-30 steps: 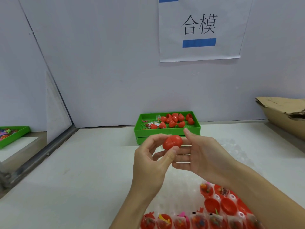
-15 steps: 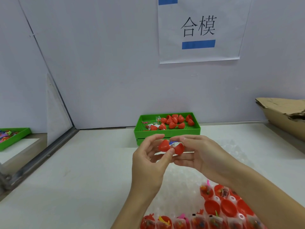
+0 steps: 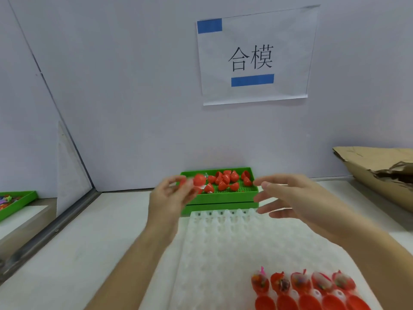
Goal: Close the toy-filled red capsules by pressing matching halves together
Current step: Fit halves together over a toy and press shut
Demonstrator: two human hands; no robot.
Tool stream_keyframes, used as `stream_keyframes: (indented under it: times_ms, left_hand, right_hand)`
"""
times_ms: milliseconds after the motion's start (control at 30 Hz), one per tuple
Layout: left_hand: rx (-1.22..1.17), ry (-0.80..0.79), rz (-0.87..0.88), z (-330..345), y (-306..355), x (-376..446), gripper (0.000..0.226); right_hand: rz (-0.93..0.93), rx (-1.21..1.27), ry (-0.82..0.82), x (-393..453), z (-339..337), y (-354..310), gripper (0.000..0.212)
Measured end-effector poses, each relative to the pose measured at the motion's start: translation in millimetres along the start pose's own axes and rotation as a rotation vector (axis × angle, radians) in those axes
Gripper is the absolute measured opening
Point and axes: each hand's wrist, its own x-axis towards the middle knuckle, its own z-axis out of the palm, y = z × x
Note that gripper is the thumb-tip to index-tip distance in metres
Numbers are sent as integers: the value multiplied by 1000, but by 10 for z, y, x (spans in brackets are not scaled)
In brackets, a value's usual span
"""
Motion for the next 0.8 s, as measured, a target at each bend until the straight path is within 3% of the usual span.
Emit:
stream_keyframes:
  times_ms: [133,300,433,633,733,800]
  left_hand:
    - [599,-69,-10,270,94,650,22]
    - [914,-88,-109,466,-18,1040,36]
    - [950,-58,-103,485,-138,1122,37]
    - [829,-43,-194,394,-161,1053,60]
    - [947,-12,16,364,-128,835,42]
    - [965,-91,166,339,-102,557,24]
  right_hand:
    - [-47,42,23,-38,-198,-69,18]
    - [-77,62,52,-46,-332,-85,18]
    - [-84,64,62,-29,-382,-68,19]
    - [-93,68,61,-20,-401,-54,18]
    - [-89,49,68,-29,-393,-52,17]
    - [-84,35,75,-19,-378,-37,17]
